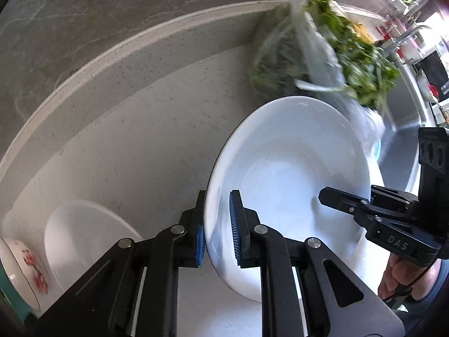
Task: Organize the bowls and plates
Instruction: 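Lift the large white bowl with both tools and carry it along the counter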
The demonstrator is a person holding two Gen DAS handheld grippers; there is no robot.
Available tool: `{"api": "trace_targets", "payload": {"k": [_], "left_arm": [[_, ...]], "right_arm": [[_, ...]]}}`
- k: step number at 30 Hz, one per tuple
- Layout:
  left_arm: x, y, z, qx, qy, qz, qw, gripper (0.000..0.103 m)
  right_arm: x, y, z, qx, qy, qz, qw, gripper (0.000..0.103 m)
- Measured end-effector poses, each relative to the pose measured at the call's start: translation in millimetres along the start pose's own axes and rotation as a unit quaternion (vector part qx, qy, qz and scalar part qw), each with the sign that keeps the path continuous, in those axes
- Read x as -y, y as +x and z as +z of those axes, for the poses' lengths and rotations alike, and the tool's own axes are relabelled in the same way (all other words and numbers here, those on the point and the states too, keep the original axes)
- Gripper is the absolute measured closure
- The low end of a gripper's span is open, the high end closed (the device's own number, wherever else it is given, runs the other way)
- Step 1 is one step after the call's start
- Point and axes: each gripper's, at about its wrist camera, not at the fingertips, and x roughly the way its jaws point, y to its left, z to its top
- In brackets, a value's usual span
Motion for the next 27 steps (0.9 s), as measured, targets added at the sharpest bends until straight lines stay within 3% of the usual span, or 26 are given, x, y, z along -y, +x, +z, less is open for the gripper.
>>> {"api": "trace_targets", "payload": {"k": [11,16,21,22,27], "left_arm": [[32,-40,-65,0.006,0.001,-0.040,0.9992,0.090],[67,-59,-121,0.006,-0.001,-0.066,0.9978,0.090],[101,-55,-170,-0.001,-0.007,-0.084,0.9964,0.090],[124,-39,-166,-0.004,-0.010,-0.088,0.9961,0.090],[134,-29,-199,0.000,-0.041,-0.092,0.9949,0.090]], "right_arm": [[3,-58,-45,-0.016,-0.005,-0.014,1.000,0.088],[8,-82,-70,-0.038,-0.009,-0.024,0.999,0.088],[20,-102,-99,-0.057,-0.013,-0.029,0.998,0.088],[23,-103,-105,-0.064,-0.012,-0.029,0.997,0.088],[28,-103,-124,-0.082,-0.021,-0.035,0.996,0.088]]}}
